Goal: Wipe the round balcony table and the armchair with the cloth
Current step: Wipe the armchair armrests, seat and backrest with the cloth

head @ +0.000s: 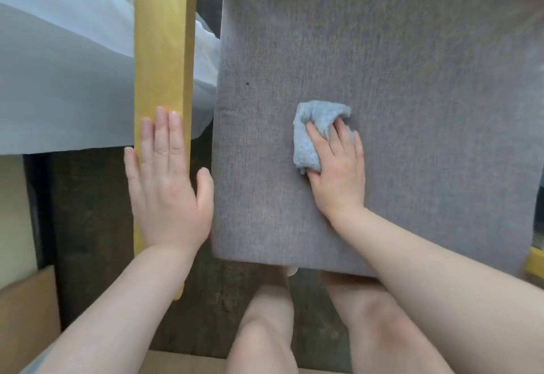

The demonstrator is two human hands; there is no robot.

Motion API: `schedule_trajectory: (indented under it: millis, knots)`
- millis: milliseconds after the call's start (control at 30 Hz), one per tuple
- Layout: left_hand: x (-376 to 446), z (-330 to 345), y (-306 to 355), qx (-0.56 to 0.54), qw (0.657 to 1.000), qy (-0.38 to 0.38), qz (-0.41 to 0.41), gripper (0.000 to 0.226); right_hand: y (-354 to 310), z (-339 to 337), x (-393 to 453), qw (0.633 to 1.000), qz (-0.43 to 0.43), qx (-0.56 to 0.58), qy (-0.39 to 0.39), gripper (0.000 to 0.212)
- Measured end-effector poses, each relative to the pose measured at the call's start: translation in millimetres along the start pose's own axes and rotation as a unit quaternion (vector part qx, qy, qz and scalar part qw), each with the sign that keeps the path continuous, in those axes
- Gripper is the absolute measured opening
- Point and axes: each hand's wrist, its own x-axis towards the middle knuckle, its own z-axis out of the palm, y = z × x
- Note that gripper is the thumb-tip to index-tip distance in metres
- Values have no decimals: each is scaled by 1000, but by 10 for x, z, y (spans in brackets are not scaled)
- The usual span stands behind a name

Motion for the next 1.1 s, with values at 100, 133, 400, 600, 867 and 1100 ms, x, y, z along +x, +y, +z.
schedule_trajectory:
  millis: [100, 133, 400, 600, 867, 1100]
  knots:
    - [-53, 44, 231, -18, 999, 10, -45, 75, -593, 200, -184, 999, -41, 30, -14, 61]
    - [-84, 56, 279, -25, 999, 8, -31, 73, -618, 226, -339, 988, -140, 33, -51, 58]
    - [-553, 97, 114, -240, 964, -32, 106, 56, -359, 112, -420, 986, 155, -15, 54, 64]
    - [-618, 400, 227, -303, 936, -178, -19, 59, -450, 216, -1362, 964, -246, 22, -96, 39]
    - [-787, 802, 519, -263, 951, -141, -79, 59, -738, 402, -1427, 988, 107, 40, 100, 56]
    - [-1028, 877, 758, -234, 958, -136, -94, 68, 628, -129, -1766, 945, 291, 16, 151, 50]
